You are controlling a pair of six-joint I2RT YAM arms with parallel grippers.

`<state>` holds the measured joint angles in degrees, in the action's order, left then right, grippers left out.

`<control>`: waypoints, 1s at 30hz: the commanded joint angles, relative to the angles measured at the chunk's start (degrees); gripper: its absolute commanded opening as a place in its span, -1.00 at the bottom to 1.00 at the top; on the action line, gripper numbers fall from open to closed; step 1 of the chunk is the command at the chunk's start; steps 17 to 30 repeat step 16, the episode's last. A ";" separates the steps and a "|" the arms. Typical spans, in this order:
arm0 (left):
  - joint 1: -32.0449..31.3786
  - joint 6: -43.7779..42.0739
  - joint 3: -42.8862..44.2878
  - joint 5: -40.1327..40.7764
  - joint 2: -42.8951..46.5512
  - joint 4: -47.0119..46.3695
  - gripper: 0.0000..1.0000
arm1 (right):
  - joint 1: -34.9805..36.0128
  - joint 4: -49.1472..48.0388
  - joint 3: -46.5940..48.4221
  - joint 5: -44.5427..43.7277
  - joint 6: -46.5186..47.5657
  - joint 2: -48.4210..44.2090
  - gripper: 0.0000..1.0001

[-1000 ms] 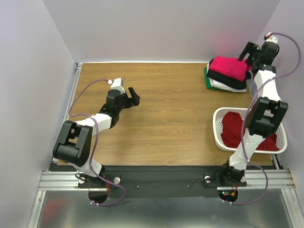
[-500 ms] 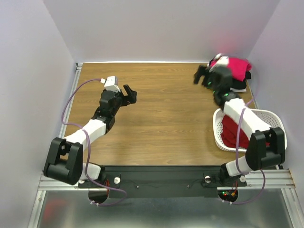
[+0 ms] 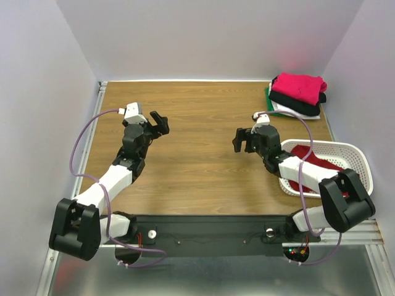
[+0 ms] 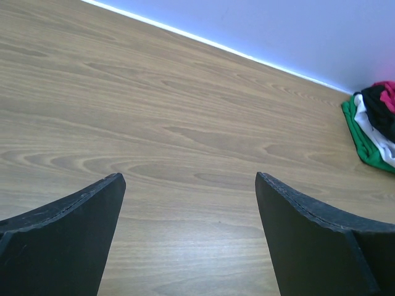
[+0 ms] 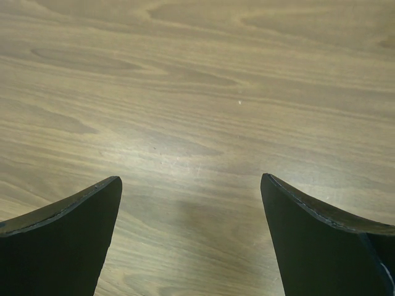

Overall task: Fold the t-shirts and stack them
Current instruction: Neatly place the folded tshirt to the corner

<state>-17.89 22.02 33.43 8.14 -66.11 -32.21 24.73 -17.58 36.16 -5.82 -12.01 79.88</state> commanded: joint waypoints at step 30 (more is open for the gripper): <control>-0.13 -1.45 -1.88 5.13 3.27 -2.60 0.97 | -0.21 -7.55 -1.36 -1.64 -0.03 -7.01 1.00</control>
